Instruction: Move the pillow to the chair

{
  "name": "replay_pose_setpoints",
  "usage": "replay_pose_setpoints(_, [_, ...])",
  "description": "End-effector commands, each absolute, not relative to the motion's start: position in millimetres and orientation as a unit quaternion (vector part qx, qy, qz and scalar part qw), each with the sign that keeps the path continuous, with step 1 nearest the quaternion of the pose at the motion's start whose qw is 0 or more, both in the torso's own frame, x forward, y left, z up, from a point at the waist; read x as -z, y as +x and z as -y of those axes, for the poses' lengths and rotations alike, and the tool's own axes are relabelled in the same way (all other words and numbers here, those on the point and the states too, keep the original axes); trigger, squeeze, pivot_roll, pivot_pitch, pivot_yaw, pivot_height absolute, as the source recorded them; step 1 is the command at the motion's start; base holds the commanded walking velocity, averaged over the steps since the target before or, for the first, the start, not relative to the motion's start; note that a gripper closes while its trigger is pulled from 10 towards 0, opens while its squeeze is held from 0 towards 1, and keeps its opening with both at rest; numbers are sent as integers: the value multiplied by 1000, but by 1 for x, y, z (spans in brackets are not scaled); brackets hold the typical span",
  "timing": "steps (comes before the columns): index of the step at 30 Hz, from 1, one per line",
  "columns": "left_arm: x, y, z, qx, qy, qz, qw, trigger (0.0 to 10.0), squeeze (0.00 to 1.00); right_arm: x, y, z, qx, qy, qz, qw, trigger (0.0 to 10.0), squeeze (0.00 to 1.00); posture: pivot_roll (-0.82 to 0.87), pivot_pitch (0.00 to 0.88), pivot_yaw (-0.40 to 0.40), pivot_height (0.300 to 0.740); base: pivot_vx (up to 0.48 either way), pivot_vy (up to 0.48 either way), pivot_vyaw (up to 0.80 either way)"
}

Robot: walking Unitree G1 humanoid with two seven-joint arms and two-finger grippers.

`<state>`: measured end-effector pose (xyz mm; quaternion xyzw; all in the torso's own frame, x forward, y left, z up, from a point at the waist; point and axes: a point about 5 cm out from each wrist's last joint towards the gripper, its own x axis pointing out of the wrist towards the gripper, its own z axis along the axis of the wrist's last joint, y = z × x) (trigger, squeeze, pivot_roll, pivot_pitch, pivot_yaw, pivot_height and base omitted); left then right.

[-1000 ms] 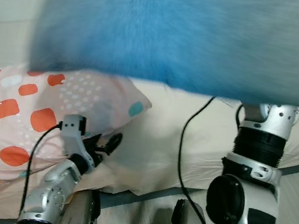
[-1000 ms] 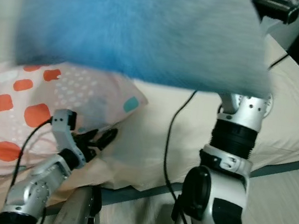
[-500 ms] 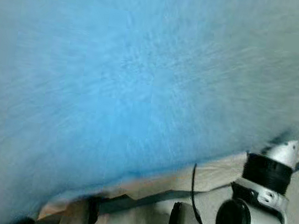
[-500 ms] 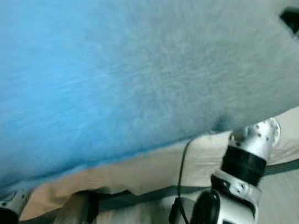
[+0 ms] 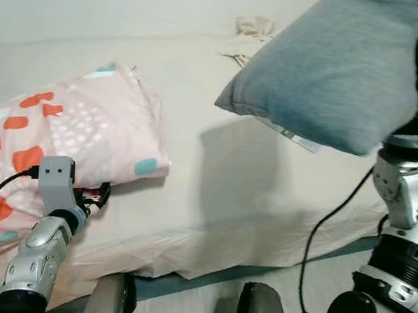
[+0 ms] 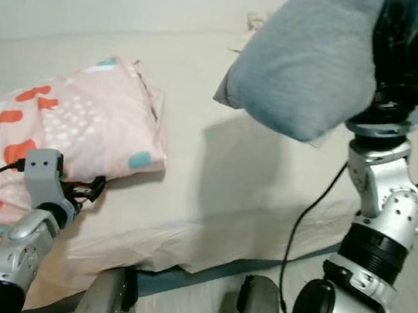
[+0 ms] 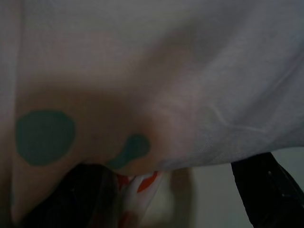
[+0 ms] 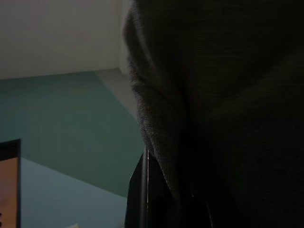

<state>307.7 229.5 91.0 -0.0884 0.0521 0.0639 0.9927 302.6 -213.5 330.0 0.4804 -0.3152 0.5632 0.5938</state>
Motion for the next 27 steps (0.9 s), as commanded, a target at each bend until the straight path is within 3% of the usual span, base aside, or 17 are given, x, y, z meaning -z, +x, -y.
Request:
replay_pose_setpoints(1, [-92,306,-241,-88,-80,-46,992,10000,0,-331,301,210,-576,468,313,593,0,0,51,189,47,570,0,0,0])
replay_pose_setpoints(3, [-94,308,-237,-82,-81,-41,993,10000,0,-323,306,207,-569,469,294,608,0,0,48,189,52,570,0,0,0])
replay_pose_setpoints(9, [-97,311,-232,-67,-80,-31,994,10000,0,-317,299,185,-604,454,253,604,0,0,53,190,46,570,0,0,0])
replay_pose_setpoints(11, [-99,311,-229,-55,-73,-29,995,10000,0,-297,291,175,-621,412,191,639,0,0,59,191,40,570,0,0,0])
replay_pose_setpoints(12, [-99,311,-229,-55,-73,-29,995,10000,0,-297,291,175,-621,412,191,639,0,0,59,191,40,570,0,0,0])
replay_pose_setpoints(14, [-100,309,-225,-40,-60,-27,997,10000,0,-264,284,178,-610,366,115,693,0,0,62,195,39,570,0,0,0])
replay_pose_setpoints(16, [-100,309,-225,-40,-60,-27,997,10000,0,-264,284,178,-610,366,115,693,0,0,62,195,39,570,0,0,0])
replay_pose_setpoints(17, [-100,307,-220,-20,-48,-27,998,10000,0,-219,278,195,-556,325,28,765,0,0,59,197,40,570,0,0,0])
replay_pose_setpoints(18, [-100,307,-217,-14,-46,-28,998,10000,0,-204,276,203,-533,311,-1,787,0,0,57,198,41,570,0,0,0])
replay_pose_setpoints(19, [-100,307,-217,-14,-46,-28,998,10000,0,-204,276,203,-533,311,-1,787,0,0,57,198,41,570,0,0,0])
replay_pose_setpoints(21, [-99,307,-214,-9,-47,-29,998,10000,0,-170,274,231,-441,293,-55,847,0,0,52,196,46,570,0,0,0])
replay_pose_setpoints(25, [-98,308,-208,-3,-52,-28,998,10000,0,-142,274,270,-287,262,-102,916,0,0,49,196,48,570,0,0,0])
replay_pose_setpoints(27, [-99,309,-206,0,-53,-27,998,10000,0,-138,275,281,-240,253,-110,931,0,0,45,197,50,570,0,0,0])
